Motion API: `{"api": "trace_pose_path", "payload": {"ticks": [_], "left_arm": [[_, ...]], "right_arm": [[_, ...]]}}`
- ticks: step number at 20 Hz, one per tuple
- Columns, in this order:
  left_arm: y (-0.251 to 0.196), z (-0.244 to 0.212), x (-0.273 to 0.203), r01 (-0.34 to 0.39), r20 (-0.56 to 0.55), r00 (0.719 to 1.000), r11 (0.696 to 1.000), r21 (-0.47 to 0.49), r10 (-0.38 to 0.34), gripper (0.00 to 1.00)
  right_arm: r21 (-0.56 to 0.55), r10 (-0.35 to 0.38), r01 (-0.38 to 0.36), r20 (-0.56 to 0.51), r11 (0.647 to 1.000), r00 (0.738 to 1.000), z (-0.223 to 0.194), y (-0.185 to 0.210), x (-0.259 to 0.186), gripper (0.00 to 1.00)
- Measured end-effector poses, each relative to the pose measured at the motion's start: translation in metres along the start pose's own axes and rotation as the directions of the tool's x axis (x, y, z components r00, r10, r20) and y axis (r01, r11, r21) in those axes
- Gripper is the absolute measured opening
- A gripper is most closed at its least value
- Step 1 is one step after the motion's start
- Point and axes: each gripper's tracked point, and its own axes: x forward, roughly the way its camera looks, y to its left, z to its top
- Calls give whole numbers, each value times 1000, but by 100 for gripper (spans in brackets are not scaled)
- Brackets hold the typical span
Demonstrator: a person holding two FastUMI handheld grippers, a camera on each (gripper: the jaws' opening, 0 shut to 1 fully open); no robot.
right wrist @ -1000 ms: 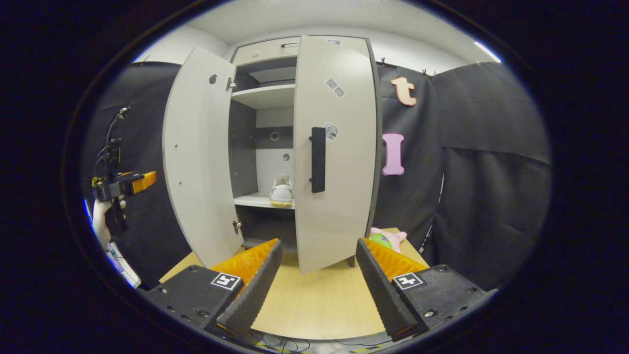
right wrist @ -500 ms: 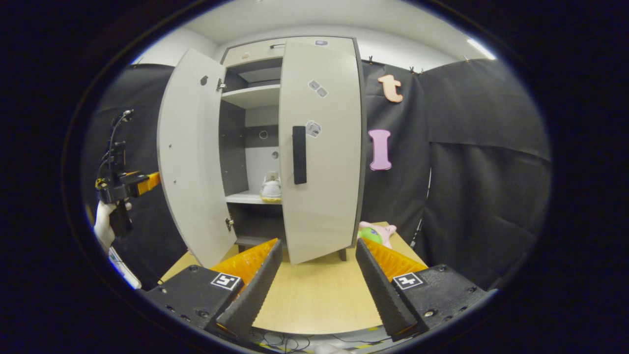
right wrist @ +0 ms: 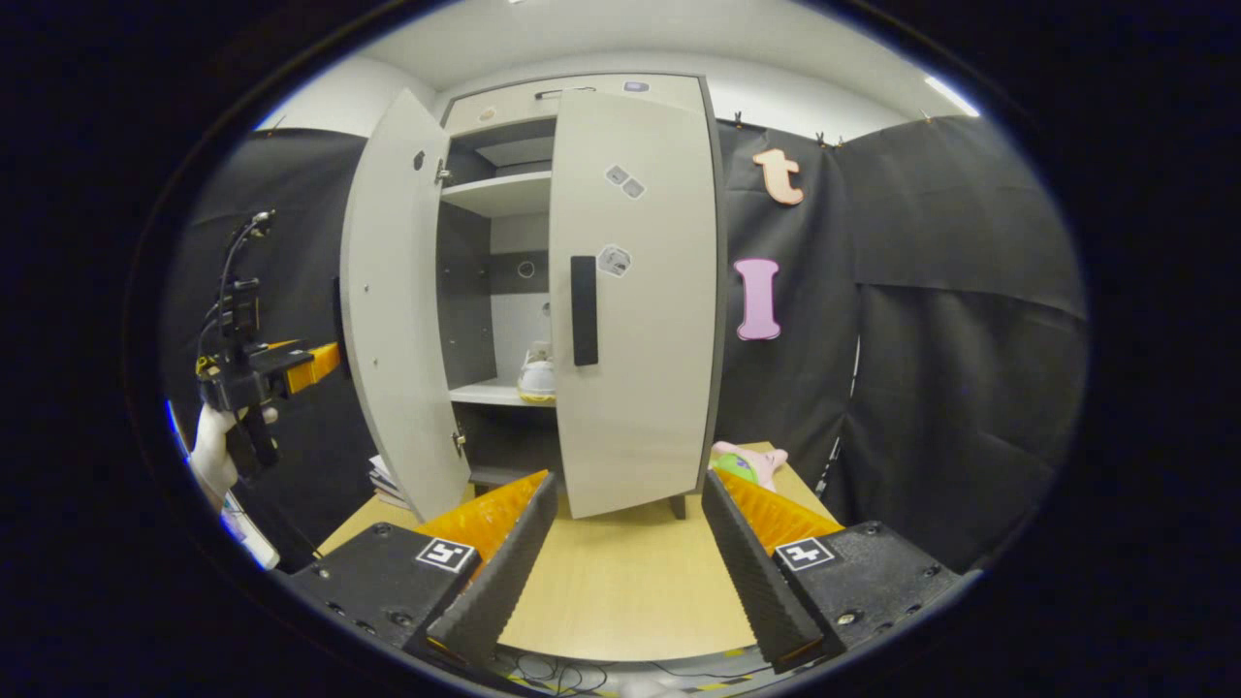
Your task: Grab one shoe with the right hand and put it into the shoe cabinet, grab the other shoe with the left hand and put it into the shoe cabinet; then close the right door with the right hand and the left door with the left hand.
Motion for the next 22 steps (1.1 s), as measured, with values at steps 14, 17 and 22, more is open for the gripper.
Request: {"api": "trace_pose_path", "payload": {"ticks": [14, 17, 22], "left_arm": [[-106, 5, 3, 136, -20, 990, 991, -20, -136, 96], [-112, -2, -13, 124, -43, 991, 992, -36, -125, 96], [-119, -8, -54, 135, -64, 988, 990, -44, -137, 96]], "right_arm": [[-1, -4, 4, 10, 1000, 1000, 10, -52, -2, 98], [2, -9, 9, 25, 1000, 1000, 15, -56, -3, 95], [-4, 2, -2, 48, 1000, 999, 22, -43, -3, 98]]}}
